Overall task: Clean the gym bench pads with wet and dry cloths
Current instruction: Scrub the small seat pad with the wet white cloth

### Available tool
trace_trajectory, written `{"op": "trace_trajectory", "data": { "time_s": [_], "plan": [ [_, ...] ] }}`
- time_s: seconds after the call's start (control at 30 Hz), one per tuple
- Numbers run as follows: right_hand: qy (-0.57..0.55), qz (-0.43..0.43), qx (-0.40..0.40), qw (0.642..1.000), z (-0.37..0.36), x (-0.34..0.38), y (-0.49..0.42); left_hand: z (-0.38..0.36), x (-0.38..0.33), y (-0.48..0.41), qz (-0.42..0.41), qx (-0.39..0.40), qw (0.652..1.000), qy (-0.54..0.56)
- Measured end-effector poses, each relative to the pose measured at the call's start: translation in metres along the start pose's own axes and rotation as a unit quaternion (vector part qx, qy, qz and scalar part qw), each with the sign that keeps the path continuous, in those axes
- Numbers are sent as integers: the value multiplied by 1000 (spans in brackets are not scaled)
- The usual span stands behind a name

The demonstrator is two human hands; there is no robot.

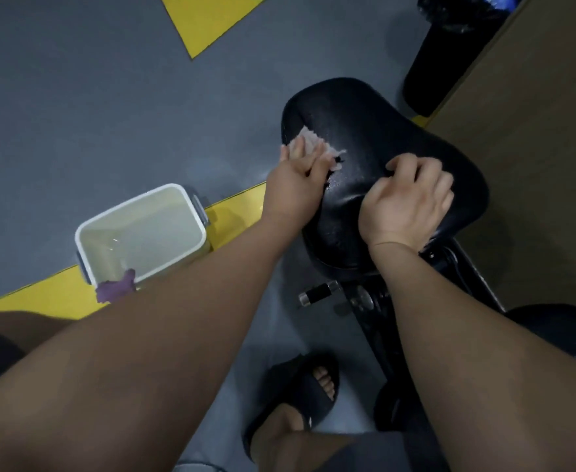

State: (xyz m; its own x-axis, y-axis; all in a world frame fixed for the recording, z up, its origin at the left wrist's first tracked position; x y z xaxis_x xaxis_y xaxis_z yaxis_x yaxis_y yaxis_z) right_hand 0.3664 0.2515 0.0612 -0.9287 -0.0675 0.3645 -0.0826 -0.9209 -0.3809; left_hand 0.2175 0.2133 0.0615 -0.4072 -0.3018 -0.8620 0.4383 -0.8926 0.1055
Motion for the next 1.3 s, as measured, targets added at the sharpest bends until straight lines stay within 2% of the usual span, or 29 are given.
{"op": "trace_trajectory", "data": {
  "time_s": [0.23, 0.37, 0.5, 0.63, 0.73, 0.83, 0.93, 1.0, 1.1, 1.2, 1.3],
  "plan": [
    [-10, -3, 1, 1000, -1, 0, 0, -1, 7, 32, -36, -6, 998, 42],
    [-10, -3, 0, 1000, -1, 1, -1, -11, 6, 25, -21, 48, 999, -10],
    [-10, 0, -9, 1000, -1, 1, -1, -22, 14, 0, -2, 36, 999, -38],
    [-9, 4, -23, 1000, -5, 1, -1, -4, 22, -49, 83, -32, 994, 65],
    [-6, 5, -17, 1000, -4, 2, -2, 1, 24, -42, 67, -51, 990, 117],
    [-5, 0, -9, 1000, -2, 3, -1, -8, 25, -7, 52, -43, 988, 142],
    [-7, -5, -9, 1000, 1, 4, 0, -10, 18, 13, 76, 7, 975, 207],
    [-6, -4, -12, 1000, 1, 4, 0, -4, 15, 12, 94, 12, 966, 241],
    [-2, 0, -13, 1000, -1, 4, 0, -4, 20, 9, 105, -33, 967, 229],
    [4, 2, -11, 1000, -1, 3, 0, -16, 25, 1, 78, -44, 981, 175],
    [2, 4, -17, 1000, -3, 3, -1, -15, 31, -31, 80, -51, 977, 188]
  ]
}}
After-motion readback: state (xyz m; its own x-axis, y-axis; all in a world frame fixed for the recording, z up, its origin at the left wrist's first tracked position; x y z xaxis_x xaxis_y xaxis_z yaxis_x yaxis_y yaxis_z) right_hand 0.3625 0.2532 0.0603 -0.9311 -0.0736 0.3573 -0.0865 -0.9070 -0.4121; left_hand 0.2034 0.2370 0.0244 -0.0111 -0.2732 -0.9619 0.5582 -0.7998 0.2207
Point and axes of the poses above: each hand's wrist, its own y-axis away from the middle knuckle, its own z-axis out of the back of the hand, x = y × z, the point moved 1 cm from there along -y, towards the middle knuckle, and after that the axes turned 6 degrees about -z, right-handed, at the moved point
